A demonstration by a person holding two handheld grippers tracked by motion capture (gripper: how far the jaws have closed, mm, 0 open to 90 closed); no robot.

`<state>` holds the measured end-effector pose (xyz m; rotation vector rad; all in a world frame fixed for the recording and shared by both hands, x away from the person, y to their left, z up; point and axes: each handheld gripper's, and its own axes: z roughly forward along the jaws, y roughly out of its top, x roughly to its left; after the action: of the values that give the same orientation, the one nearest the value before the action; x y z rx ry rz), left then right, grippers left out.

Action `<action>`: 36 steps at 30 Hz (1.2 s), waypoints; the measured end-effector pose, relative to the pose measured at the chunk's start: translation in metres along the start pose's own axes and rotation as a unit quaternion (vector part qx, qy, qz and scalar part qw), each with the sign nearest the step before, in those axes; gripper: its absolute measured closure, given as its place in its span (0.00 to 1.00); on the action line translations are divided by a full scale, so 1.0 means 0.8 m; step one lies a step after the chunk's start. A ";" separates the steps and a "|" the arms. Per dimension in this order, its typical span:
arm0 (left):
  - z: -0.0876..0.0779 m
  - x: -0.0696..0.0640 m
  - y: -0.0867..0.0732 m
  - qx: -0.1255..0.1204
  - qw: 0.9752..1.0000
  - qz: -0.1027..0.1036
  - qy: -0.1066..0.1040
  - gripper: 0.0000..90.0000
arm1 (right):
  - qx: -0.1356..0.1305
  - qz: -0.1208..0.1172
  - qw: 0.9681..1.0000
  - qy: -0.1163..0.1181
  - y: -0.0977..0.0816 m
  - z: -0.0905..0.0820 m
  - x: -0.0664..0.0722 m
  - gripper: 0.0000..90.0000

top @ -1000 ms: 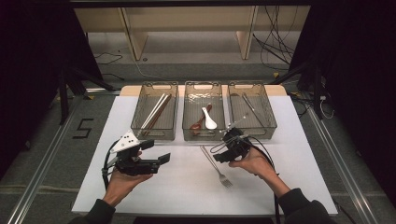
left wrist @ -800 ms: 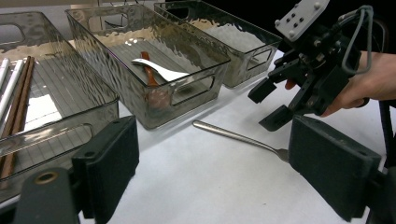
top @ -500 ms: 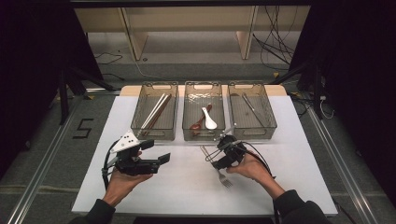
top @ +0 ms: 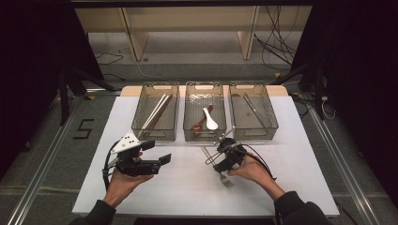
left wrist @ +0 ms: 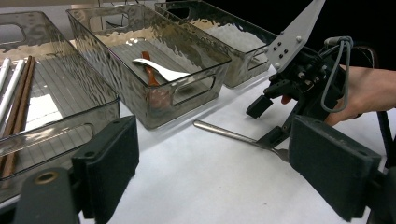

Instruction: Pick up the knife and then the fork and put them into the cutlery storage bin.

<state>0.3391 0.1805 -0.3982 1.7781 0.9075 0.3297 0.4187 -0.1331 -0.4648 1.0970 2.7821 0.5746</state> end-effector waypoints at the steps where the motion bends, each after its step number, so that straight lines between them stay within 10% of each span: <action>1: 0.000 0.000 0.000 0.000 1.000 0.000 0.000 0.18 | 0.002 -0.001 1.000 -0.001 0.000 0.001 0.001 0.33; 36: 0.000 -0.001 -0.001 0.005 1.000 0.002 0.001 0.18 | 0.034 -0.037 0.999 -0.009 0.000 -0.006 -0.004 0.94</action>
<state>0.3380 0.1804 -0.3988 1.7883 0.9093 0.3311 0.4199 -0.1369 -0.4605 1.0004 2.8315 0.4638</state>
